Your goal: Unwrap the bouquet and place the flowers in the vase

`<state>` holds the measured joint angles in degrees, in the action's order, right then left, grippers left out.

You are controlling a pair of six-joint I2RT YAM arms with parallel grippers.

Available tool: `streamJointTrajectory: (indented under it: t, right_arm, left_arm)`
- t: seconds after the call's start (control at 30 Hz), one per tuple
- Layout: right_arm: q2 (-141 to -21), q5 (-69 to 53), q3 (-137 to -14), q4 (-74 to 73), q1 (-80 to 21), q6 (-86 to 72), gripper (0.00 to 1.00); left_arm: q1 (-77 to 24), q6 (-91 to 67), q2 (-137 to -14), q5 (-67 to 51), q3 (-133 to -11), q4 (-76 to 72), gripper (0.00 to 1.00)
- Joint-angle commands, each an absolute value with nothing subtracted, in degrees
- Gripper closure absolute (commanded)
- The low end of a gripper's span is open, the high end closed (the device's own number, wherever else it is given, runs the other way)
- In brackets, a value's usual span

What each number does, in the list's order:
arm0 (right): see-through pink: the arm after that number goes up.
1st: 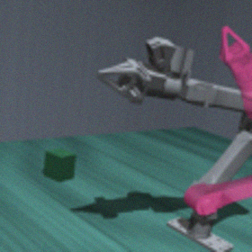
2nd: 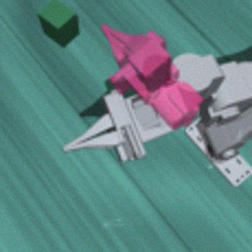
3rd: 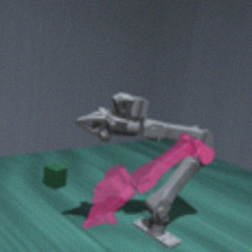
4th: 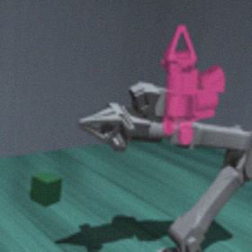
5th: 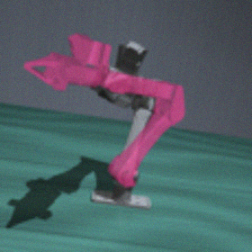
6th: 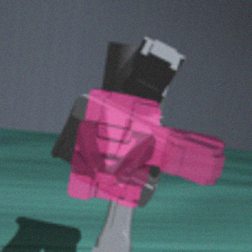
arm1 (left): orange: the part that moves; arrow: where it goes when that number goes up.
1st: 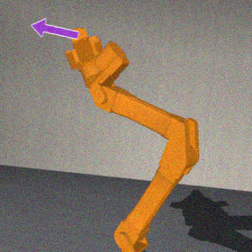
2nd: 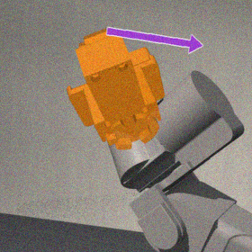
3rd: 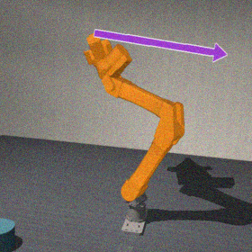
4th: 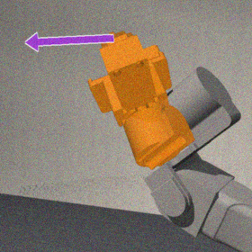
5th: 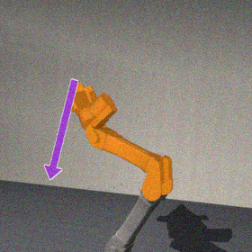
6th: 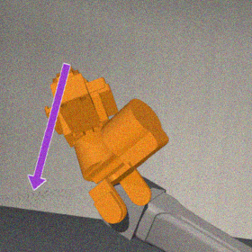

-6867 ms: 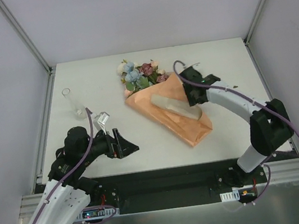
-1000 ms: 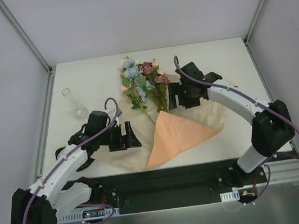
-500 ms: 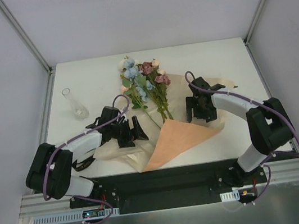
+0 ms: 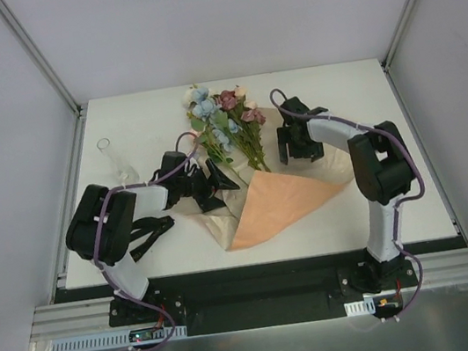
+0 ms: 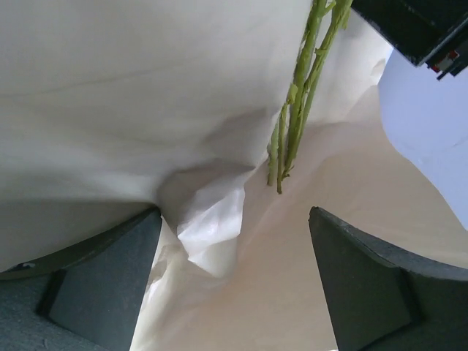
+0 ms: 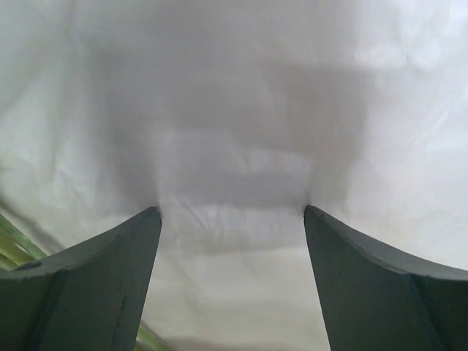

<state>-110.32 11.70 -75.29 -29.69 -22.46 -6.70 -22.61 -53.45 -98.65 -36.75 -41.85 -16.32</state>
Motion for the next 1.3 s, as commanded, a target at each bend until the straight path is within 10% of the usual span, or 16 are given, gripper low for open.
streamJointTrajectory:
  t: [0.0,0.57,0.97,1.27]
  right_arm:
    - [-115.6,9.8,-85.5,-30.4,-19.6,-1.8,0.18]
    - [-93.1,-20.0,-73.8,-38.8,-27.7,-2.7,0.18]
    - [-67.4,-7.0,-64.4,-44.5,-27.0,-8.2,0.11]
    - [-58.3,-3.2,-65.0,-47.6,-20.0,-6.8,0.07]
  left_arm:
    - [-18.0,-53.2,-102.7,-33.7,-43.9,-17.5,0.16]
    - [-27.8,-47.2,-80.2,-43.9,-42.4,-12.9,0.15]
    - [-30.9,-44.6,-84.2,-36.6,-48.9,-10.1,0.01]
    - [-36.0,-51.6,-94.3,-50.6,-51.5,-24.5,0.13]
